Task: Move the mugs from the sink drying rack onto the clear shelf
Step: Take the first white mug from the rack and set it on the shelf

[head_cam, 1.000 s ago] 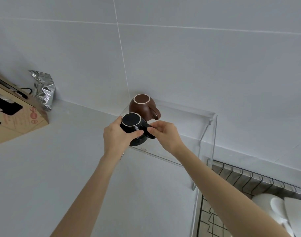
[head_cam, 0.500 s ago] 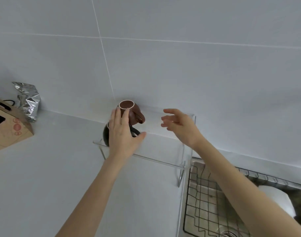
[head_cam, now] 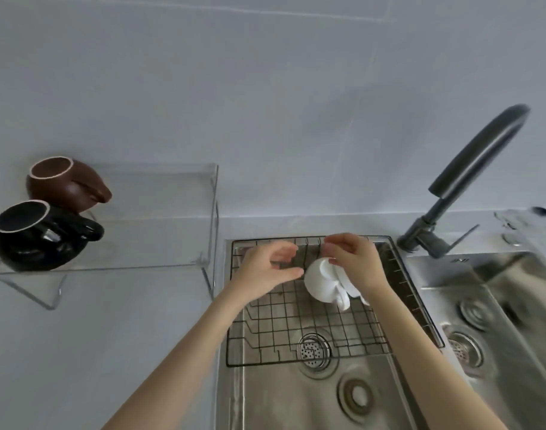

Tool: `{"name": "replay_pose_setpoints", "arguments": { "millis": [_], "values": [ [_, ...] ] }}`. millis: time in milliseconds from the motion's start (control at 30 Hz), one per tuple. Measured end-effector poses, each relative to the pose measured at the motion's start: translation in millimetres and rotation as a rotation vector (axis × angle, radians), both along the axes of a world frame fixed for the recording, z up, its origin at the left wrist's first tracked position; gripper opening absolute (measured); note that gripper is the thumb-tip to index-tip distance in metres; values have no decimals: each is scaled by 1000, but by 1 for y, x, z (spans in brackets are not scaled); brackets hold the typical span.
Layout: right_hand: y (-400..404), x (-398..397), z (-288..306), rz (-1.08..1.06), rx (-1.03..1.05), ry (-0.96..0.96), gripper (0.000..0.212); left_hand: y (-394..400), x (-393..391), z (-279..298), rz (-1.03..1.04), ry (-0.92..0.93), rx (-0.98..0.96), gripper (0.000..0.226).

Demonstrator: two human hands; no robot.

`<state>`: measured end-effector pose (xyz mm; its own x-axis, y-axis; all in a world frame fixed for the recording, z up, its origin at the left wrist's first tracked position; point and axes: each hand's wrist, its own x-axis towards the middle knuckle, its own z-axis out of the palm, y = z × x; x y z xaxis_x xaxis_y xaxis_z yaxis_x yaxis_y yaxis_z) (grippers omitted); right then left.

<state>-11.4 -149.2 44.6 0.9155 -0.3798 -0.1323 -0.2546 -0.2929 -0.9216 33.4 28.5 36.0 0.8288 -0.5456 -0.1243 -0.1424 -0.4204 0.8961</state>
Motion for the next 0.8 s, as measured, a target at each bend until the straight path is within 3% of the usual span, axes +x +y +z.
{"name": "replay_pose_setpoints", "arguments": {
  "millis": [233, 367, 600, 800],
  "values": [
    [-44, -31, -67, -368, -134, 101, 29, -55, 9, -58, -53, 52, 121, 58],
    [-61, -40, -89, -496, -102, 159, 39, -91, 18, -71, -117, 28, 132, 63],
    [-77, -38, -118, -459, -26, 296, 43, -147, 41, -80, -275, -56, 250, 81],
    [-90, -33, -129, -393, -62, 306, 34, -154, 39, -91, -243, -116, 259, 87]
  ]
}}
